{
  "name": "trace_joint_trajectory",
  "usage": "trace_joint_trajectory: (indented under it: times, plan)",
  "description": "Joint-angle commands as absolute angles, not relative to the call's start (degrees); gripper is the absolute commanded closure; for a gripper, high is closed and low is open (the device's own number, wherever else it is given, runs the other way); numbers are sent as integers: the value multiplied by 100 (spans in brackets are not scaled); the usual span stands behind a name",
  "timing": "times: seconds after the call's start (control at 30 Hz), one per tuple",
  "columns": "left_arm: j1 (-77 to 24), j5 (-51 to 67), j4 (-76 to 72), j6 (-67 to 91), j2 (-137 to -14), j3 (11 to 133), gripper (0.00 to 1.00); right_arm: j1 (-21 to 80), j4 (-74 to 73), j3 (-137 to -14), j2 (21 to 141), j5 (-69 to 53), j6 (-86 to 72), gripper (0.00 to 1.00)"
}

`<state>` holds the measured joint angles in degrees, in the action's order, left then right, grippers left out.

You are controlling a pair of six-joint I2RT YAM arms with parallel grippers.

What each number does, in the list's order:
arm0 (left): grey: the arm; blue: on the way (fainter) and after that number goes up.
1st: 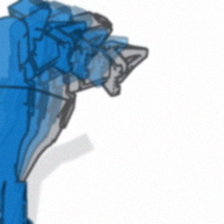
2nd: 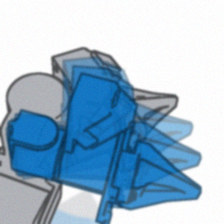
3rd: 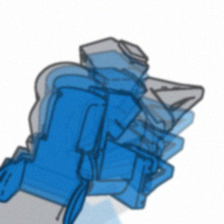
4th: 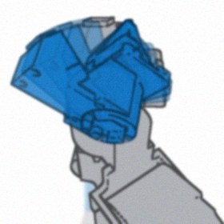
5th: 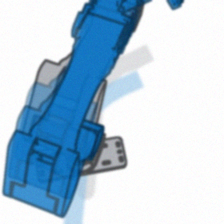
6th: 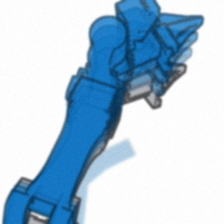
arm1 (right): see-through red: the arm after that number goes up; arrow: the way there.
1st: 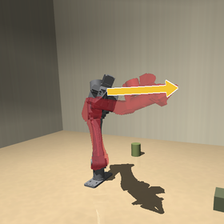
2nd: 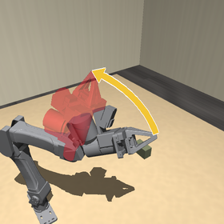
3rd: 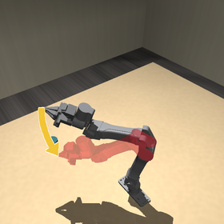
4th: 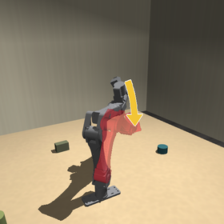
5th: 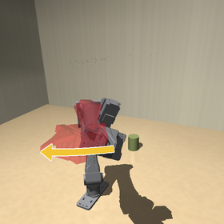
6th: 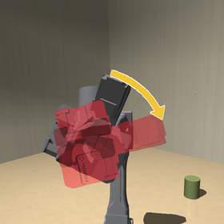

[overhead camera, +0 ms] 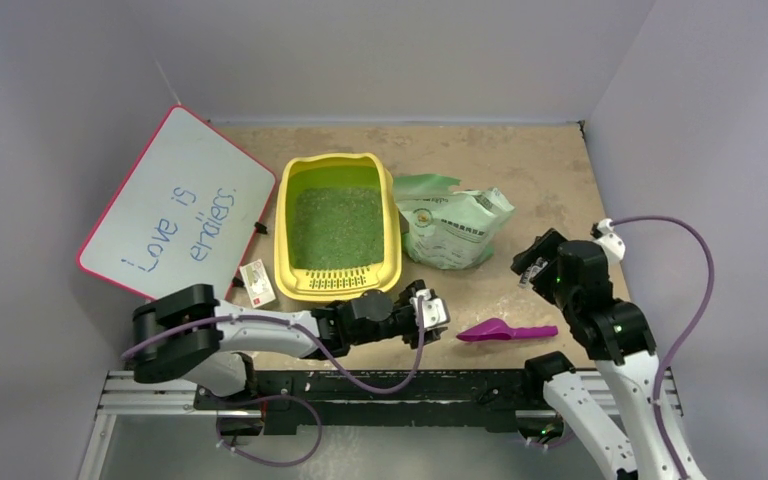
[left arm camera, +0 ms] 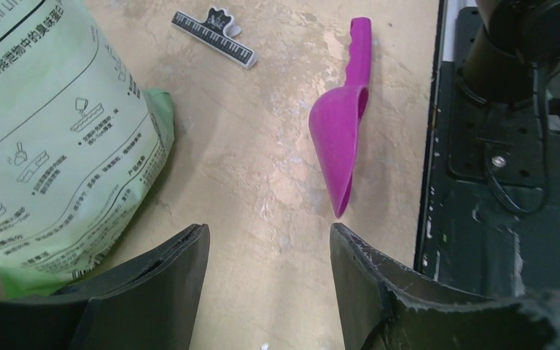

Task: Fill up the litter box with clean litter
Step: Pick up the spatula from the center of the board.

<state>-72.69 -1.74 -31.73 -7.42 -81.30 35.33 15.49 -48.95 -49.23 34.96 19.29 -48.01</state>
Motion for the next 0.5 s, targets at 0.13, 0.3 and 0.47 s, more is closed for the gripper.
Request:
trace_joint_trajectory:
  times: [0.13,0.3,0.47]
  plan:
    - [-7409,-225,-4865,-990,-9037,3719,39,1567,-5139,-5503,3276,2659,-4914,1]
    - [-7443,314,-4863,-855,-9430,3850,39,1570,-5165,-5661,3333,2770,-4793,1]
    - [-7453,595,-4887,-781,-9644,4036,39,1565,-5185,-5686,3260,2859,-4813,1]
